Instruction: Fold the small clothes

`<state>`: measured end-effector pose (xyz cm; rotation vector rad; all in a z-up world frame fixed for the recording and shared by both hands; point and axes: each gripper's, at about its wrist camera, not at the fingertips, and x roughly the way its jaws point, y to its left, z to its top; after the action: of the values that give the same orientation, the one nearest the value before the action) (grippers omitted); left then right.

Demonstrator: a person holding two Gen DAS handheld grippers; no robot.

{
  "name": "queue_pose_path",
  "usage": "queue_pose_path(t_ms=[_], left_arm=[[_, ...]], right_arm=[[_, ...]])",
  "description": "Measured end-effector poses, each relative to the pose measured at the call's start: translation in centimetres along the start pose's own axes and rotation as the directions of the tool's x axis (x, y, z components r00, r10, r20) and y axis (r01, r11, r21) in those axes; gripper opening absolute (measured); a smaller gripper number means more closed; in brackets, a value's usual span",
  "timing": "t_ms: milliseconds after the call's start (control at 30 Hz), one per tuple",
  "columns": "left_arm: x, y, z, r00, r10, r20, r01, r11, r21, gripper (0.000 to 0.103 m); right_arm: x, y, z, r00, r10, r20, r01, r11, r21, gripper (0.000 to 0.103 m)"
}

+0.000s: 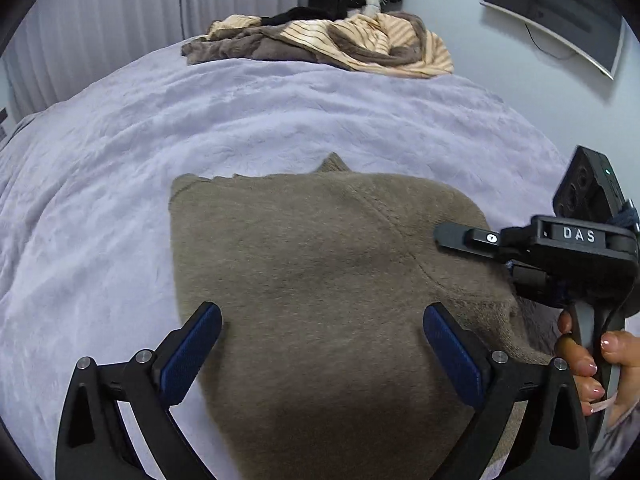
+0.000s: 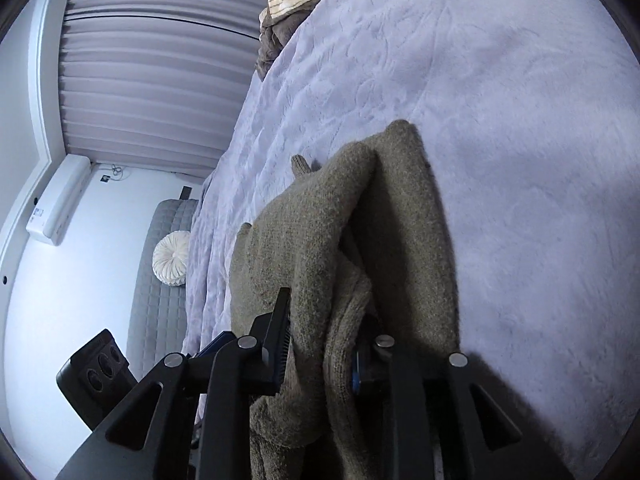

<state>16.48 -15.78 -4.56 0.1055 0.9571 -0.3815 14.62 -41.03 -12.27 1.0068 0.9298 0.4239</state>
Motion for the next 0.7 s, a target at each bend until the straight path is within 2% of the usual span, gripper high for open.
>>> queue_pose_path(t_ms=[33,100,167,200,233,267,367,400,467,533,567,600,633,667,700], left_arm=[[-0.4,0.9,-0.1,1.000,0.009,0.008,-0.009,1.000,-0.015,0.101],[-0.2,2.5,-0.7,0.999,0.042,-0.012,-0.043,0.999,-0.016,0.101],[0.5,4.0,-1.6,0.994,0.083,-0.066,-0.084,0.996,-0.013,0.101],[0.4,4.7,-2.1,0.995,0.072,-0.073,-0.074,0.997,-0.029,0.101],[0.1,5.5,-2.7,0.996,0.046,-0.071,-0.050,0.997,-0.058,0.101],[-0.3,6.3,-3.2,0.997,0.024,-0.070,-0.030,0.996,-0.089,0.101],[-1.0,8.4,-4.5,0.993,-0.061,-0.102,0.043,0.984,-0.170,0.101],[-1.0,8.8,-4.9,0.988,-0.093,-0.120,0.068,0.979,-0.192,0.101],[-0.9,9.2,-5.7,0.972,-0.171,-0.161,0.132,0.964,-0.230,0.101],[-0.3,8.9,-6.6,0.943,-0.264,-0.202,0.207,0.943,-0.262,0.101],[0.3,8.4,-7.0,0.924,-0.305,-0.230,0.238,0.930,-0.279,0.101],[0.7,7.9,-7.4,0.913,-0.321,-0.252,0.246,0.926,-0.287,0.101],[1.0,7.3,-7.7,0.913,-0.313,-0.261,0.239,0.930,-0.278,0.100],[1.0,6.8,-7.7,0.920,-0.297,-0.257,0.231,0.939,-0.256,0.089],[0.8,6.2,-7.7,0.921,-0.294,-0.254,0.237,0.943,-0.233,0.064]], right_arm=[[-0.5,0.8,0.1,1.000,0.011,0.019,-0.010,0.999,-0.034,0.015],[-1.1,1.9,0.1,0.999,-0.006,0.042,0.009,0.997,-0.080,0.015],[-1.3,1.4,-0.3,0.993,-0.113,0.029,0.116,0.989,-0.096,0.015],[-1.1,0.8,-0.5,0.977,-0.215,0.017,0.215,0.972,-0.093,0.019],[-1.4,0.4,-0.9,0.966,-0.259,0.027,0.260,0.961,-0.088,0.030],[-2.2,0.1,-1.3,0.965,-0.256,0.050,0.259,0.962,-0.081,0.031],[-5.3,1.2,-2.8,0.957,-0.273,0.102,0.282,0.955,-0.090,0.045],[-6.6,1.7,-3.5,0.963,-0.246,0.114,0.258,0.959,-0.113,0.046],[-8.6,2.7,-5.2,0.988,-0.115,0.101,0.130,0.980,-0.153,0.047],[-9.2,3.5,-6.7,0.998,-0.038,0.053,0.048,0.982,-0.184,0.051],[-8.9,3.9,-7.3,0.999,-0.034,0.032,0.040,0.979,-0.198,0.051],[-8.2,4.4,-7.9,0.999,-0.051,0.011,0.052,0.974,-0.220,0.051],[-7.3,4.8,-8.4,0.995,-0.098,-0.008,0.093,0.964,-0.249,0.051],[-6.1,4.9,-8.8,0.986,-0.166,-0.025,0.153,0.951,-0.269,0.048],[-5.5,4.2,-9.2,0.972,-0.231,-0.046,0.209,0.936,-0.284,0.011]])
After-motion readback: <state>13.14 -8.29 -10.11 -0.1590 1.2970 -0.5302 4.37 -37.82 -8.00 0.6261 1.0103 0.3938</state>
